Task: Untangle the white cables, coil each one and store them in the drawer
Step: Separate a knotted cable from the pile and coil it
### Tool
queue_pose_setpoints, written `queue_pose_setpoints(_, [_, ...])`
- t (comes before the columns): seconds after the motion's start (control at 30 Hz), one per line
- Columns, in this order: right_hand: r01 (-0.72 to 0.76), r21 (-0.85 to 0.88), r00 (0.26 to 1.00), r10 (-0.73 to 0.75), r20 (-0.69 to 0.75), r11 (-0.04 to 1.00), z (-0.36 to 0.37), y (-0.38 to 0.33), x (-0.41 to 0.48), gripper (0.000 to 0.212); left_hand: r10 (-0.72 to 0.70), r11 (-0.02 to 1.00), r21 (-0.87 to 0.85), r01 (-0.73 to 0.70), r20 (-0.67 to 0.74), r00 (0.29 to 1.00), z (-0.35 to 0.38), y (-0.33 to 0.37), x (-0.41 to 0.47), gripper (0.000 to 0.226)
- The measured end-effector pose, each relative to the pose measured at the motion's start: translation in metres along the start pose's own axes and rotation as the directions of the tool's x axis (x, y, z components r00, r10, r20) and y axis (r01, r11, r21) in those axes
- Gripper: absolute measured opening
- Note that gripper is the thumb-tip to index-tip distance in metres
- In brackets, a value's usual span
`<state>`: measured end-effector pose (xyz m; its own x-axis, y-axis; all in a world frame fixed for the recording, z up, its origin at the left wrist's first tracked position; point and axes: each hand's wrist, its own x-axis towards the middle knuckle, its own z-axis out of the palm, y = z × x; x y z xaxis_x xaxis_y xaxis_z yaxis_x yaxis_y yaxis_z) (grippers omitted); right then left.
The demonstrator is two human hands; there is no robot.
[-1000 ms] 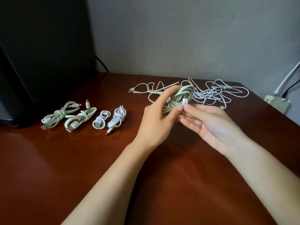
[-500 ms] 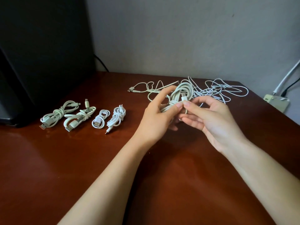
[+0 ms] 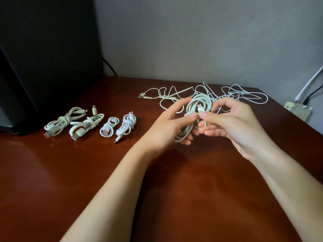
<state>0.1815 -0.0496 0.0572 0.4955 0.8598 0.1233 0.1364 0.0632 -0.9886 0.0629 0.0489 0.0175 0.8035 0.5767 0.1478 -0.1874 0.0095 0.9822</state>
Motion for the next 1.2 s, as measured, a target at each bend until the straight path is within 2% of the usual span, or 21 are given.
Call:
queue_pose_setpoints(0.3, [-0.016, -0.094, 0.994, 0.026, 0.109, 0.995, -0.013, -0.008, 0.002, 0.027, -0.069, 0.994, -0.074, 0.079, 0.123, 0.990, -0.002, 0.005, -0.003, 0.035])
queue_pose_setpoints(0.53, [-0.070, -0.149, 0.982, 0.095, 0.165, 0.986, -0.021, -0.012, 0.003, 0.032, -0.070, 0.996, -0.041, 0.076, 0.135, 0.988, -0.001, 0.004, -0.004, 0.030])
queue_pose_setpoints(0.73, [-0.093, -0.105, 0.987, 0.106, 0.121, 0.990, -0.021, -0.005, 0.007, 0.032, 0.025, 0.996, 0.091, -0.025, -0.005, 1.000, 0.010, -0.003, -0.001, 0.035])
queue_pose_setpoints(0.93, [-0.072, -0.057, 0.996, 0.076, 0.055, 0.996, -0.016, -0.001, 0.009, 0.031, 0.178, 0.948, 0.289, -0.135, -0.129, 0.976, 0.017, -0.012, 0.003, 0.033])
queue_pose_setpoints(1.03, [-0.039, -0.075, 0.999, 0.042, 0.034, 0.996, -0.014, 0.001, 0.009, 0.031, 0.196, 0.959, 0.239, -0.153, -0.168, 0.966, 0.023, -0.012, 0.002, 0.030])
queue_pose_setpoints(1.2, [-0.036, -0.089, 0.999, 0.038, 0.017, 0.995, -0.013, 0.002, 0.009, 0.028, 0.132, 0.986, 0.131, -0.107, -0.201, 0.971, 0.028, -0.014, 0.001, 0.030])
